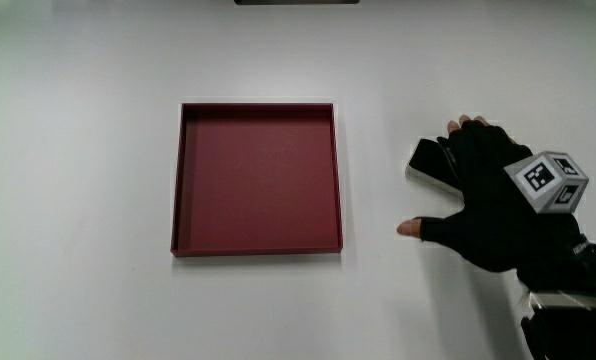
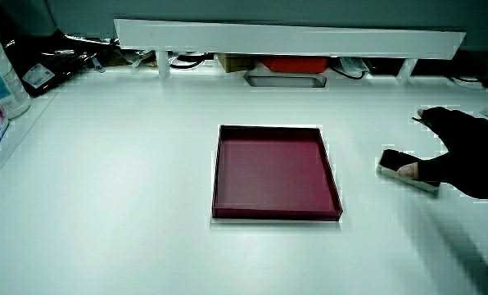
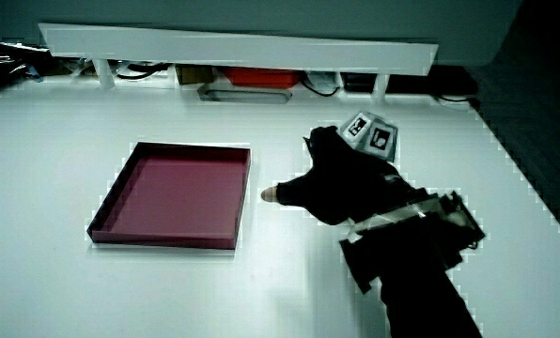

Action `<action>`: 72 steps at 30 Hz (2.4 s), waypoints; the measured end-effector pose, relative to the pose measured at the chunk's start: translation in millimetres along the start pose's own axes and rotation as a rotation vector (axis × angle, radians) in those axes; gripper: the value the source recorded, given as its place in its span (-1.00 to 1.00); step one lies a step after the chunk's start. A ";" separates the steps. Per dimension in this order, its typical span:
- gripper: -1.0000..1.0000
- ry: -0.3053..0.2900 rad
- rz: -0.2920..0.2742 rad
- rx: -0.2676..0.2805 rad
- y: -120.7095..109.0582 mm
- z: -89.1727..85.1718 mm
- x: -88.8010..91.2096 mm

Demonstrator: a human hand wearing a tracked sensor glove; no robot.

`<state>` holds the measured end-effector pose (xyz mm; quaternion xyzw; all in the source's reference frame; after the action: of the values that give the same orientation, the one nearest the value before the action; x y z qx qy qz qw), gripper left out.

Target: Pick eraser

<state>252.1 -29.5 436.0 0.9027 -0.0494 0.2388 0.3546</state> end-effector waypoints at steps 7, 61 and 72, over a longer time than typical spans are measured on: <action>0.00 0.051 -0.064 -0.013 21.8 -4.6 20.4; 0.96 0.057 -0.222 0.061 68.2 -45.4 77.8; 1.00 0.043 -0.145 0.124 59.7 -29.0 56.4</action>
<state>274.8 -50.0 517.5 0.9188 0.0388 0.2346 0.3152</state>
